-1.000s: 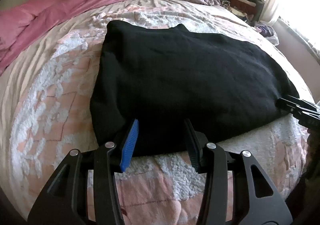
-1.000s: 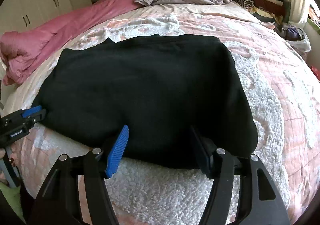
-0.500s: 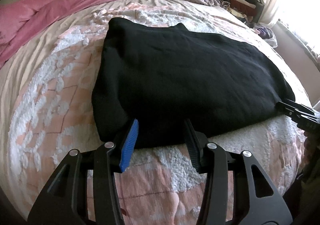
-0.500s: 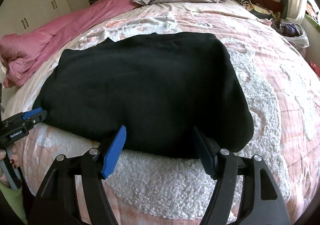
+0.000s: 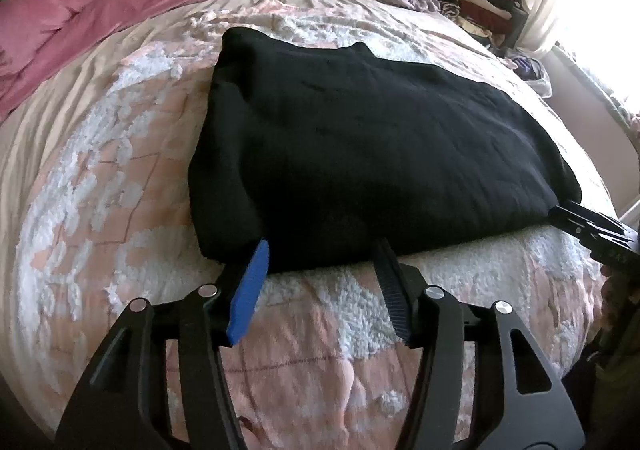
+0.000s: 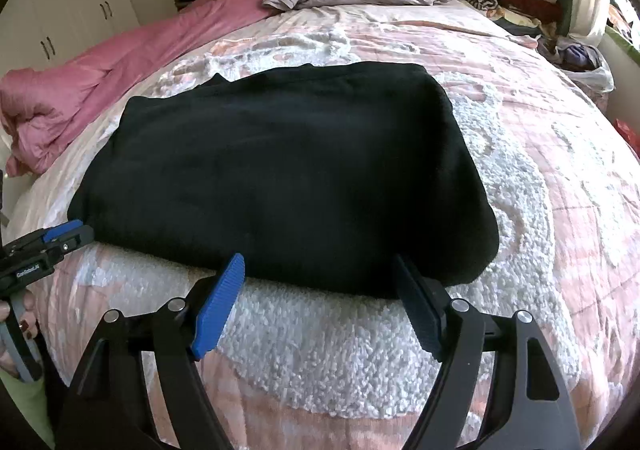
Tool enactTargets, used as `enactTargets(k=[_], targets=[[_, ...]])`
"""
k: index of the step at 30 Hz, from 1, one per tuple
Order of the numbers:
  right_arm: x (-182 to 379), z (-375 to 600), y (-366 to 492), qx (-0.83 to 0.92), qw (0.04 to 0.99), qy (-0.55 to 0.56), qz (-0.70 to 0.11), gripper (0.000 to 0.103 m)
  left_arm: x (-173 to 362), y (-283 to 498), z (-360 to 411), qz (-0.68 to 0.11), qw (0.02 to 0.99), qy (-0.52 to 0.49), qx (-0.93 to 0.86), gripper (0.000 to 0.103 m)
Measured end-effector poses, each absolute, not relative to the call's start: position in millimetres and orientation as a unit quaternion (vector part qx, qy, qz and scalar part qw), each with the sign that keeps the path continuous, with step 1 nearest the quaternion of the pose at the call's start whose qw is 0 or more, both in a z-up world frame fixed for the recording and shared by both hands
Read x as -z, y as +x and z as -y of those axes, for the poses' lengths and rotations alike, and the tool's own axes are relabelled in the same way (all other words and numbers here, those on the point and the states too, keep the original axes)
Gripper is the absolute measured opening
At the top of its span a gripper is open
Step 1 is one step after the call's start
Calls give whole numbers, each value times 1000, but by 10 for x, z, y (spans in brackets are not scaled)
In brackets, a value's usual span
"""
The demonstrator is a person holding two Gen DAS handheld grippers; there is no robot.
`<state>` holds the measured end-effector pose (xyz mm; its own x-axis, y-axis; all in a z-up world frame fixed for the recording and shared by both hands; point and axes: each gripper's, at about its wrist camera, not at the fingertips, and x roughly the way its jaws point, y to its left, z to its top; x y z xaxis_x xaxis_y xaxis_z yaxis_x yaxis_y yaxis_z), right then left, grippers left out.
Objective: Fold small clothes
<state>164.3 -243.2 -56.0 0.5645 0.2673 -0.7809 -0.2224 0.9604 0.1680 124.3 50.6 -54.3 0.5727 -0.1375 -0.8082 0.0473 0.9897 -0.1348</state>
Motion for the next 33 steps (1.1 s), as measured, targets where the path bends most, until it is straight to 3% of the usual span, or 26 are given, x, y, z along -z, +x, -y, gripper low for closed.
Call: enactTargets(k=[3,6,15,18,20,23,33], targets=[[524,2443,1598,-141,885,31,-443,76,527,1209,-529,-460,885,-53,50,55],[469,2446,1534,-144,888,37,-435,88,532,1198,-574,-463,883,-57,40,59],[281,2389,1387,-155,895,37,-416,94,411,1067,-736,-450,890,-68,19,67],[211,2339,1338,-165,897,37,-409,95,331,1016,-781,-442,894,-69,10,82],[166,2300,1310,-174,897,37,-405,96,276,979,-820,-436,897,-71,6,82],[92,2230,1268,-182,899,33,-396,97,205,937,-867,-427,901,-74,-3,91],[-134,1905,1155,-206,907,8,-368,98,-11,858,-1041,-394,916,-63,-41,93]])
